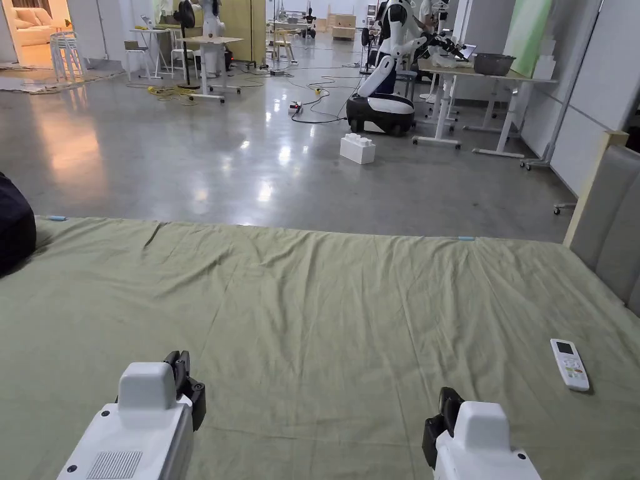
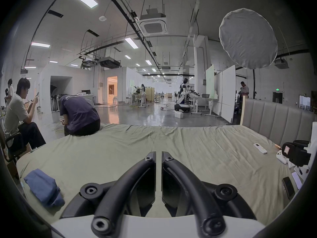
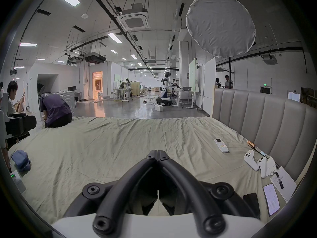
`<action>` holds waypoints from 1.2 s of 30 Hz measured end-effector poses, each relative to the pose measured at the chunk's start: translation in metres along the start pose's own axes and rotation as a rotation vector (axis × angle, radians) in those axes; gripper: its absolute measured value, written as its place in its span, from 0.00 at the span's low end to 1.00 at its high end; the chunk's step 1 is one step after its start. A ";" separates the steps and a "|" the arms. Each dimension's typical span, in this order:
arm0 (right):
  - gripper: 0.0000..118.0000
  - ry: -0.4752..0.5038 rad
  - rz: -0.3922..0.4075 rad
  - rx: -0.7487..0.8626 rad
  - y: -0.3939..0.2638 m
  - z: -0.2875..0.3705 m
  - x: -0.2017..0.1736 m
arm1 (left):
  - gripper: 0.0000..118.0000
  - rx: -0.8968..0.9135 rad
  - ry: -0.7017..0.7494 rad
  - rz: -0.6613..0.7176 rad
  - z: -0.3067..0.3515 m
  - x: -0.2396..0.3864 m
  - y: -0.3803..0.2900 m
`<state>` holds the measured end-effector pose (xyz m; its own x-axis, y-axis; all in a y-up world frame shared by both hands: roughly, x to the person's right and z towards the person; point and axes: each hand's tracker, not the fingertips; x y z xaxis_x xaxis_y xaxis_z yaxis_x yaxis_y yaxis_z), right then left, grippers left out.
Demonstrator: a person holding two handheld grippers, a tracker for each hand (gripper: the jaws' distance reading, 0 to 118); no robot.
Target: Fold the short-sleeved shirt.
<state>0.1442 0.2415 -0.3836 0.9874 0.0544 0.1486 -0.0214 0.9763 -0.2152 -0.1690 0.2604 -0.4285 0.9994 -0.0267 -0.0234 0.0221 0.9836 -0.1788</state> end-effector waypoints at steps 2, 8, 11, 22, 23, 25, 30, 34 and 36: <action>0.00 0.000 0.002 0.004 0.001 0.001 0.000 | 0.05 0.001 -0.002 -0.001 0.001 -0.001 0.000; 0.00 0.006 0.007 0.005 0.004 0.001 0.002 | 0.05 -0.003 -0.007 0.063 0.002 -0.008 0.004; 0.00 0.004 0.006 0.003 0.005 0.000 0.002 | 0.05 -0.008 -0.005 0.038 0.002 -0.006 0.003; 0.01 0.012 0.006 0.003 0.002 -0.001 0.001 | 0.05 -0.003 0.003 0.022 0.000 -0.008 0.001; 0.01 0.010 0.012 0.006 0.002 -0.001 0.000 | 0.06 -0.003 0.004 0.023 0.000 -0.007 0.001; 0.15 0.004 0.017 0.010 0.002 -0.001 0.001 | 0.19 -0.004 0.008 0.034 0.000 -0.009 0.001; 0.49 -0.002 0.010 0.016 0.002 0.000 0.002 | 0.49 -0.005 0.006 0.027 0.002 -0.006 0.002; 0.60 -0.026 0.022 0.019 0.000 -0.002 0.002 | 0.64 0.008 0.023 -0.001 0.004 -0.003 0.001; 0.73 -0.027 0.017 0.022 0.002 -0.002 0.003 | 0.73 0.002 0.034 -0.023 0.003 -0.003 0.001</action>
<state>0.1470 0.2429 -0.3857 0.9822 0.0764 0.1713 -0.0420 0.9796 -0.1964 -0.1715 0.2623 -0.4254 0.9971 -0.0552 -0.0530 0.0450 0.9830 -0.1780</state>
